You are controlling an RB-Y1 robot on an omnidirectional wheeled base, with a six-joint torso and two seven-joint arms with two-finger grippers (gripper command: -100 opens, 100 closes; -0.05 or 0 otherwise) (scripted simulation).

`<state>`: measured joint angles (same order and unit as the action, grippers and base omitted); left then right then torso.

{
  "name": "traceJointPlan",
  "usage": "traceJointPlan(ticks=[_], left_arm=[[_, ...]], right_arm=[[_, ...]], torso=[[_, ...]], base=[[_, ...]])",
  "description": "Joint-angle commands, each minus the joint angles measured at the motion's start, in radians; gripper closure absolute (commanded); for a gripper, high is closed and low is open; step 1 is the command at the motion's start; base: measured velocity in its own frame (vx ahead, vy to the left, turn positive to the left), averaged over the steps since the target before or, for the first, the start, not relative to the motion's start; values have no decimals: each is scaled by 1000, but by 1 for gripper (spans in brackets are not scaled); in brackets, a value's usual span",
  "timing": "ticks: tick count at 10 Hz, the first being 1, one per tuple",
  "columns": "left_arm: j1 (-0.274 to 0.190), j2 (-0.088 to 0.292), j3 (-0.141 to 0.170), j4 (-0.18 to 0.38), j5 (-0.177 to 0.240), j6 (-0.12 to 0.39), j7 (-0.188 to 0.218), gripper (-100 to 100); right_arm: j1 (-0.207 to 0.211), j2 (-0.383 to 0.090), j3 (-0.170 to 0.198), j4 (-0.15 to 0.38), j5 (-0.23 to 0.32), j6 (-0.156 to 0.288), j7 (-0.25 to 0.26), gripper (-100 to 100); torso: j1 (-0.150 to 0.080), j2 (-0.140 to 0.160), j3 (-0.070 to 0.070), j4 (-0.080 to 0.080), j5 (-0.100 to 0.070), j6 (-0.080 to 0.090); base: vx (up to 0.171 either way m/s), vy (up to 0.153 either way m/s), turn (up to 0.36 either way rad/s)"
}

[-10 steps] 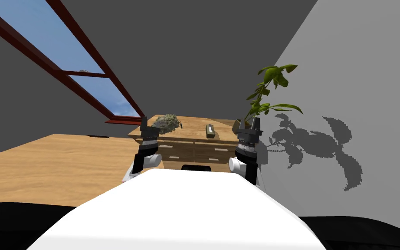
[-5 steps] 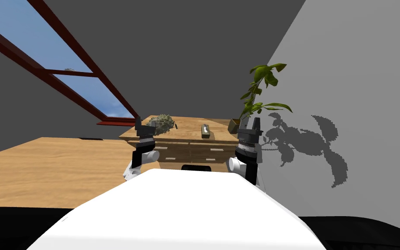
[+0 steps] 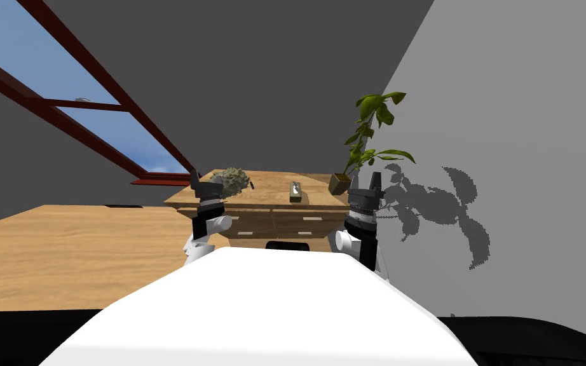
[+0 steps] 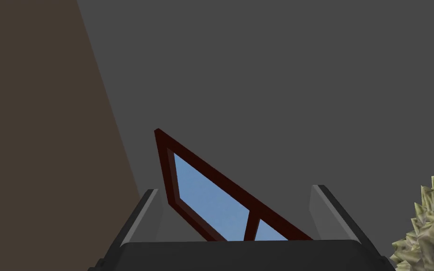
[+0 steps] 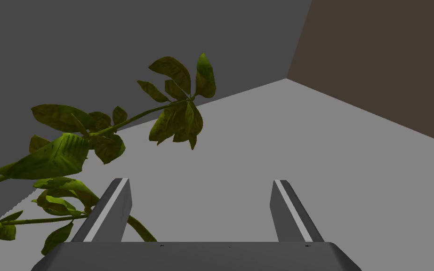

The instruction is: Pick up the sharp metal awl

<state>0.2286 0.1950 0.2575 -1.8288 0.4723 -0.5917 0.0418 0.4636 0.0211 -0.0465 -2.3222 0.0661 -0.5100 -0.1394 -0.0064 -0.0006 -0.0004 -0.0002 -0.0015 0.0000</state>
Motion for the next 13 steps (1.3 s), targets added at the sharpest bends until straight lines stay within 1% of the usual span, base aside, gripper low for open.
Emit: traceJointPlan(ticks=[1, 2, 3, 4, 5, 6, 7, 9, 10, 11, 12, 13], left_arm=[[-23, 4, 14, 37, 28, -4, 3, -100], [-53, 5, 31, 77, 66, -10, 7, -100], [-83, 5, 47, 104, 98, -15, 12, -100], [-83, 5, 47, 121, 104, -15, 12, -100], [-114, 4, 61, 159, 142, -20, 17, -100], [-145, 3, 73, 189, 170, -24, 23, -100], [-145, 3, 73, 207, 180, -24, 23, -100], [-208, -2, 92, 281, 246, -29, 37, -100], [-208, -2, 92, 293, 255, -29, 37, -100], [-239, -5, 98, 335, 292, -30, 44, -100], [-269, -10, 103, 364, 323, -30, 52, -100], [-269, -10, 103, 376, 328, -30, 52, -100]], right_arm=[[0, 0, 0, 0, 0, 0, 0, 0], [0, 0, 0, 0, 0, 0, 0, 0], [0, 0, 0, 0, 0, 0, 0, 0], [0, 0, 0, 0, 0, 0, 0, 0], [0, 0, 0, 0, 0, 0, 0, 0], [0, 0, 0, 0, 0, 0, 0, 0], [0, 0, 0, 0, 0, 0, 0, 0], [0, 0, 0, 0, 0, 0, 0, 0], [0, 0, 0, 0, 0, 0, 0, 0], [0, 0, 0, 0, 0, 0, 0, 0], [0, 0, 0, 0, 0, 0, 0, 0], [0, 0, 0, 0, 0, 0, 0, 0]], torso=[[0, 0, 0, 0, 0, 0], [1, 0, 0, 0, 0, 0], [2, 0, 0, 0, 0, 0], [1, 0, 0, 0, 0, 0], [2, 0, 0, 0, 0, 0], [2, 0, 0, 0, 0, 0], [1, 0, 0, 0, 0, 0], [3, 0, 0, 0, 1, 0], [3, 0, 0, 0, 0, 0], [3, 1, 0, 0, 0, 0], [3, 1, 0, 0, 0, 0], [2, 0, 0, 0, 0, 0]], base=[[9, -82, -7], [5, -63, -25], [6, -88, -45], [7, -72, -9], [8, -72, -23], [13, -84, -26], [14, -60, -11], [7, -57, -18], [2, -57, -6], [3, -59, -6], [13, -73, -6], [14, -49, -3]])
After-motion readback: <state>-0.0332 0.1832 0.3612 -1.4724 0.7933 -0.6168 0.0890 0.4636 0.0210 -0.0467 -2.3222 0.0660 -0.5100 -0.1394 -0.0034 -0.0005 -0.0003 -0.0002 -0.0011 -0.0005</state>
